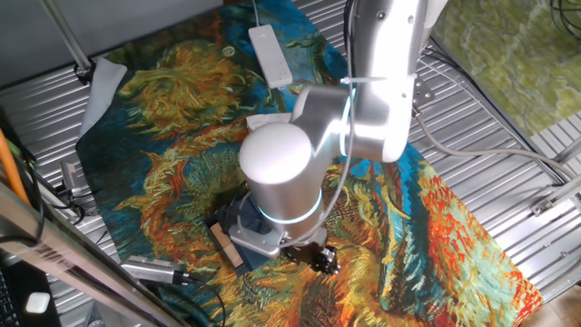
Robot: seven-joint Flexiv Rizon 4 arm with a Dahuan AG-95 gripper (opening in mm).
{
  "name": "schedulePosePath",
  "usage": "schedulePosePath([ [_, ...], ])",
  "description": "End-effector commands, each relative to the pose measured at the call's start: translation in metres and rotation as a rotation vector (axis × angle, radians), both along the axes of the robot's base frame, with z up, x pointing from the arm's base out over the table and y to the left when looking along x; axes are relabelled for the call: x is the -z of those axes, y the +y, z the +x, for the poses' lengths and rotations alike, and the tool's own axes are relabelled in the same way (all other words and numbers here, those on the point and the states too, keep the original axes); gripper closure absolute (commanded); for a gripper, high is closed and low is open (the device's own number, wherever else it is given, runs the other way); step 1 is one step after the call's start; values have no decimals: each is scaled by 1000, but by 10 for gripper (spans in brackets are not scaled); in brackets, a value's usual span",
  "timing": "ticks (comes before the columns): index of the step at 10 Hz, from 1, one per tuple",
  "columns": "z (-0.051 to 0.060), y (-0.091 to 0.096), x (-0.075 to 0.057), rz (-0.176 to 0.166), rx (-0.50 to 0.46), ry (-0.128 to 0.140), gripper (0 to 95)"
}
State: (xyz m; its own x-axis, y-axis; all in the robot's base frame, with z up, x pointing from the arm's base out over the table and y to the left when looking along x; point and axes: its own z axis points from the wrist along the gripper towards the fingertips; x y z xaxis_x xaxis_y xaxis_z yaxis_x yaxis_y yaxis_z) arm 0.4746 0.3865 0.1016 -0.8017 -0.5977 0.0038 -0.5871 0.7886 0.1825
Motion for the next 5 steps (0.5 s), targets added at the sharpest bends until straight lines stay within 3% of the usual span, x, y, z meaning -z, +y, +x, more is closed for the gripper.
schedulePosePath([
  [1, 1, 0, -1, -49, 21, 8, 760],
  [2, 1, 0, -1, -49, 29, 7, 760],
  [3, 1, 0, -1, -53, 43, 8, 950],
  [5, 1, 0, -1, -48, 39, 4, 950],
])
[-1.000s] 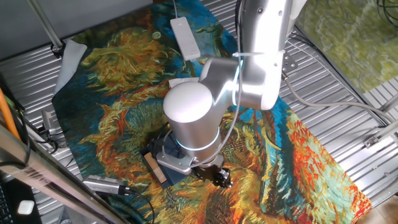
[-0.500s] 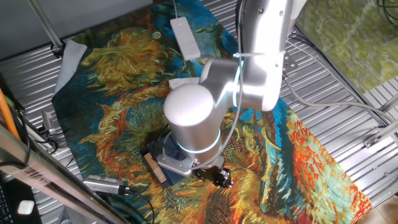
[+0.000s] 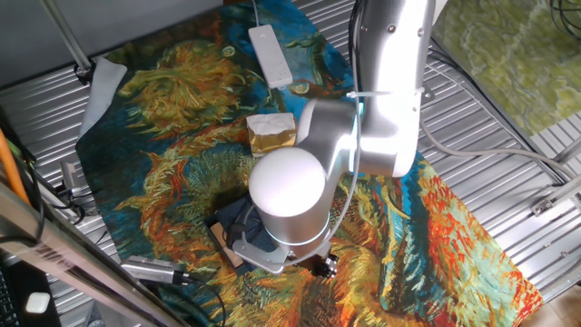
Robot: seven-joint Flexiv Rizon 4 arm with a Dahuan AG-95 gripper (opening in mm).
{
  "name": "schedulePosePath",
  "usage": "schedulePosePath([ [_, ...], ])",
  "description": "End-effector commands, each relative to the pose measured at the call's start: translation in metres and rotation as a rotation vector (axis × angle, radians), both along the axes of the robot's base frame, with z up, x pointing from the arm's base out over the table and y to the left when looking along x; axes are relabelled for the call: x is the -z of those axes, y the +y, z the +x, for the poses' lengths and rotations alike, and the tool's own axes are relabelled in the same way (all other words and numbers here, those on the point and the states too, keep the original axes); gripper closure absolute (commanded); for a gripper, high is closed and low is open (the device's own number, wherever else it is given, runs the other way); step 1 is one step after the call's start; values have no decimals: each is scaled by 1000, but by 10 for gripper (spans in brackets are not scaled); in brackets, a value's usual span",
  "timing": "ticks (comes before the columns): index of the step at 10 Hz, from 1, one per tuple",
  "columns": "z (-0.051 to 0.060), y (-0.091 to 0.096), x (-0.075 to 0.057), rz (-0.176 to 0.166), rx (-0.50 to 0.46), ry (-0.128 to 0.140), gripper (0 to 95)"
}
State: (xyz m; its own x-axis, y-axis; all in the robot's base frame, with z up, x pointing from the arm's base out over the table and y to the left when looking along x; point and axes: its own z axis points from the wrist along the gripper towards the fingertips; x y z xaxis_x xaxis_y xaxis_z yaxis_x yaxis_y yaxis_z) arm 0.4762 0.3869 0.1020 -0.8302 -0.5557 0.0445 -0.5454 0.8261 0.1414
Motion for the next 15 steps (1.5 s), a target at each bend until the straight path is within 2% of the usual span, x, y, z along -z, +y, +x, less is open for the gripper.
schedulePosePath([
  [1, -1, -1, 0, 10, -9, -6, 950],
  [7, -1, -1, 0, 24, -13, -9, 950],
  [15, -1, -1, 0, 8, -29, -17, 950],
])
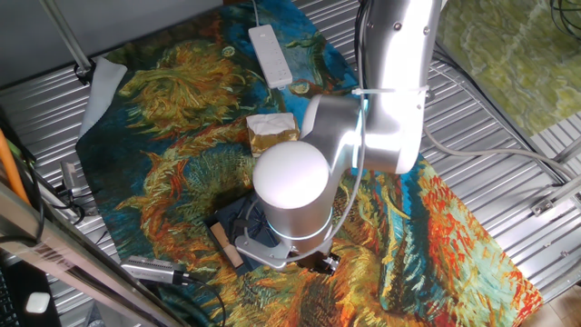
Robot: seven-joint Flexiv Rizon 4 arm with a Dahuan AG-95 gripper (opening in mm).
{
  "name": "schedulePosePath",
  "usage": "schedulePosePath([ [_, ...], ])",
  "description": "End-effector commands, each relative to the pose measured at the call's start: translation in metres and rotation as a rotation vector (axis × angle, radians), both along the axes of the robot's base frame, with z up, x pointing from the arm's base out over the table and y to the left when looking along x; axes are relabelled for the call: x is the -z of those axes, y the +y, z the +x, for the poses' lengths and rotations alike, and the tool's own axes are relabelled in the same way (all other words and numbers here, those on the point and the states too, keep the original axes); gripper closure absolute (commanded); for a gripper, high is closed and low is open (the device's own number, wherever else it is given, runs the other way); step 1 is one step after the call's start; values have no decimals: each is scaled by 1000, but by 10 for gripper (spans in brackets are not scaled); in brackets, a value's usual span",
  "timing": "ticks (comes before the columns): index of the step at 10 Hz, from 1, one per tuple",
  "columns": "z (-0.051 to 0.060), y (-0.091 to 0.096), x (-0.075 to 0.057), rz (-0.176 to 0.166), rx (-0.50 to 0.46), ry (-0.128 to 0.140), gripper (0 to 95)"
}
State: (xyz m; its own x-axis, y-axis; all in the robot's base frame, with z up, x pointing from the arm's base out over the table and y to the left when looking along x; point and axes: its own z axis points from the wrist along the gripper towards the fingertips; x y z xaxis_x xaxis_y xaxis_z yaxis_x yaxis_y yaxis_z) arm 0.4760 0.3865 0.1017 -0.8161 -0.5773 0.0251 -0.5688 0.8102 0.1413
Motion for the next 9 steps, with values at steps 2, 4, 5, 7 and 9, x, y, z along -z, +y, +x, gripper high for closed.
schedulePosePath([
  [2, -1, 0, 0, -2, -8, -2, 950],
  [4, -1, 0, 0, -5, -14, -3, 950],
  [5, -1, 0, 0, -9, -16, -5, 950],
  [7, -4, -5, -4, -20, -24, -11, 950],
  [9, -9, -12, -9, -31, -32, -19, 950],
])
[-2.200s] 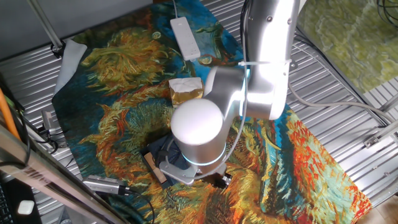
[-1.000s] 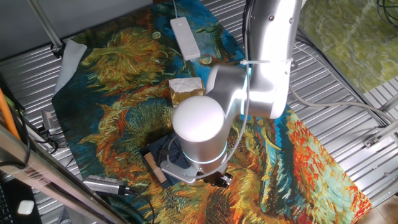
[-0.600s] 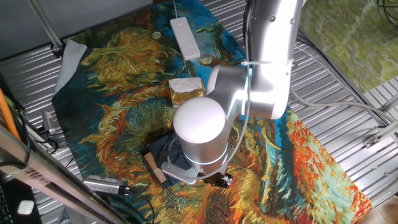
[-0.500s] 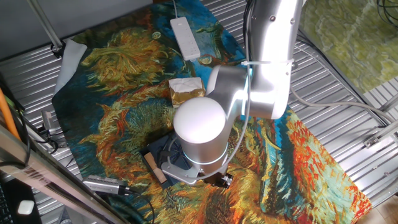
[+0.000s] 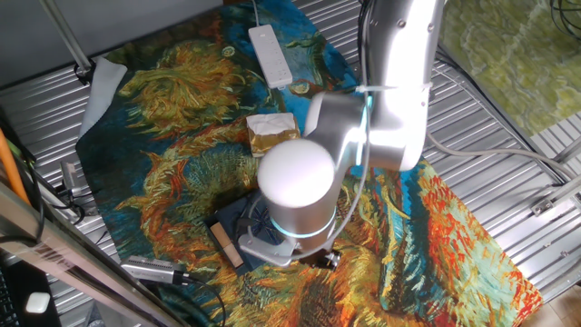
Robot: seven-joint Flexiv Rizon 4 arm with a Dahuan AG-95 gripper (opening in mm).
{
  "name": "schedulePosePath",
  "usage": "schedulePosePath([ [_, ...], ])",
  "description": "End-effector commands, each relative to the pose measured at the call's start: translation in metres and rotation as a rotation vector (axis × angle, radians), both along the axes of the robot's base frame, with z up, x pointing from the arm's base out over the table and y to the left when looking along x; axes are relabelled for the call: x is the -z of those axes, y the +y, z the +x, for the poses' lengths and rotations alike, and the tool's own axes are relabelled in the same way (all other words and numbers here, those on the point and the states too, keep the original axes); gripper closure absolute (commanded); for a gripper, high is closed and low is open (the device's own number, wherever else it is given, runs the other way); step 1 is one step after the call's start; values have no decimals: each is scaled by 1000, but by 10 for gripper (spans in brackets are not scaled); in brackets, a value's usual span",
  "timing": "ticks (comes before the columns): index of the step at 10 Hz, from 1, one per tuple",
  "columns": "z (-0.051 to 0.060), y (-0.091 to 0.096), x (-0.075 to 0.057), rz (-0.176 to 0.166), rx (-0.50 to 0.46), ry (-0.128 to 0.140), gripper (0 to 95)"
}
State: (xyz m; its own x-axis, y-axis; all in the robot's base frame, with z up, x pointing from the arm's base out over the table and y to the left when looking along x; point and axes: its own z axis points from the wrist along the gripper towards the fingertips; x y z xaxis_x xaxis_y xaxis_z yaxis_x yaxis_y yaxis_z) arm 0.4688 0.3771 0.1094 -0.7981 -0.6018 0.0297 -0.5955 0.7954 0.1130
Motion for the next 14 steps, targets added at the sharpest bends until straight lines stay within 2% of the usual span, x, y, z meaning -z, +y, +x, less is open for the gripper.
schedulePosePath([
  [1, -4, -5, -3, -34, -10, -20, 950],
  [2, -5, -7, -4, -63, -22, -35, 950],
  [3, -6, -7, -5, -70, -22, -39, 950],
  [8, -6, -8, -6, -66, -31, -45, 950],
  [14, 16, -22, -6, -68, -54, -44, 950],
])
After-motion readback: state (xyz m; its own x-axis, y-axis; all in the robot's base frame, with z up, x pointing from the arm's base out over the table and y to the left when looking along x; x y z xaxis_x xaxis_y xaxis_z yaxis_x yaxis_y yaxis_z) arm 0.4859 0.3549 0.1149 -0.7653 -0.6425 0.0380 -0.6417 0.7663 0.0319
